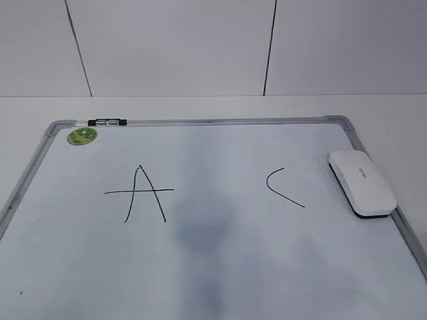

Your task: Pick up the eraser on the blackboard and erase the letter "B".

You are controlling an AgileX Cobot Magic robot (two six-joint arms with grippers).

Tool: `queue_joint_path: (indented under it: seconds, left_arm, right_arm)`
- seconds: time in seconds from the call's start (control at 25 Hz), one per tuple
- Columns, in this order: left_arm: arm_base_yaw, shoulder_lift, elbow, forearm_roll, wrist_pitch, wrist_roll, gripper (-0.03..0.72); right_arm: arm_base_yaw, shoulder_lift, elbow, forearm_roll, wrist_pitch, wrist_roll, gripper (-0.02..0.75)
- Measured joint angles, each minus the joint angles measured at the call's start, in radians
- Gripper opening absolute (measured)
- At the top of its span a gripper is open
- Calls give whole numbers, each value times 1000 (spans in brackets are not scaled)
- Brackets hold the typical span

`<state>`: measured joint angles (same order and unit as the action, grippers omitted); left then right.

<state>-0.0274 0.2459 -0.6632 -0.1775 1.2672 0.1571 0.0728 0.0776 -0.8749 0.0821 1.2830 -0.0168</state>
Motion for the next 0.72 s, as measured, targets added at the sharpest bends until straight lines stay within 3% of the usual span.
queue_joint_path:
  seconds: [0.16,0.48,0.72]
  left_arm:
    - [0,-61,54,5,0,14,234]
    - [0,-157,96,46,-40,20,231]
    - [0,-176,124,50,-121,22,231]
  right_arm:
    - [0,0,44,-6,0,1,554]
    - [0,-2,195,-14,0,-8,240]
    - [0,-76,315,-66,0,-56,200]
